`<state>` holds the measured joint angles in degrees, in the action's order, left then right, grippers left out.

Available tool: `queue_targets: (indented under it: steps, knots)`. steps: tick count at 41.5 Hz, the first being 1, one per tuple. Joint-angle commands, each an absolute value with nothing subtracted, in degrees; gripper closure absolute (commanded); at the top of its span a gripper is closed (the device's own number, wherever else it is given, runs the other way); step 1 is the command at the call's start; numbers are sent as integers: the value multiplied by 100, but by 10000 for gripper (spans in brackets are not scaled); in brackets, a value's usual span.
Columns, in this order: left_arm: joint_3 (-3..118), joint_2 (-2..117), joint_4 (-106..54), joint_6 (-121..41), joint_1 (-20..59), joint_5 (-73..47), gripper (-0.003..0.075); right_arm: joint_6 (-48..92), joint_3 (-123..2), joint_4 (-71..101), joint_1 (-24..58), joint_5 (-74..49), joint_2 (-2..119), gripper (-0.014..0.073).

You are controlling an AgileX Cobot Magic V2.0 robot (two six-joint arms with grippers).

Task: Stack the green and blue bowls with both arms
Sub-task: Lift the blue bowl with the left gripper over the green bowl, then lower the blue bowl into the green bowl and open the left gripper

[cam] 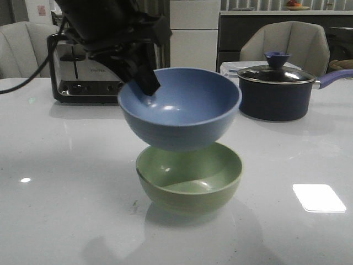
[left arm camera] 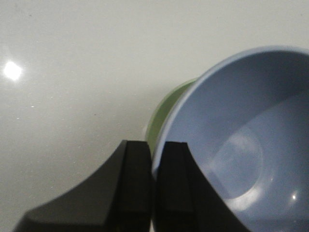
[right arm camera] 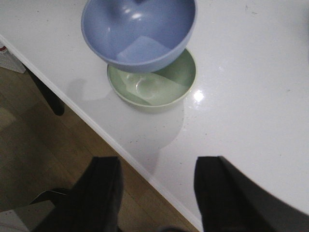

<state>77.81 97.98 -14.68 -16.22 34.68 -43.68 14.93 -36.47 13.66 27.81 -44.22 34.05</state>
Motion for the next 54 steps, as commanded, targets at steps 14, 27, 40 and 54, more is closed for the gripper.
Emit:
queue_targets:
  steps: [14, 27, 40, 54]
  knots:
    - [7925, 10263, -1837, -1622, 3557, -3840, 624, 1552, -3810, 1449, 2779, -4055, 3407, 139]
    - [7925, 10513, -1825, -1622, 3572, -3789, 621, 1552, -3810, 1449, 2779, -4055, 3407, 139]
    - [7962, 10501, -1834, -1657, 3572, -3932, 273, 1552, -3810, 1449, 2779, -4055, 3407, 139]
    - [7918, 9334, -1514, -1759, 3572, -4413, 255, 1552, -3810, 1449, 2779, -4055, 3407, 139]
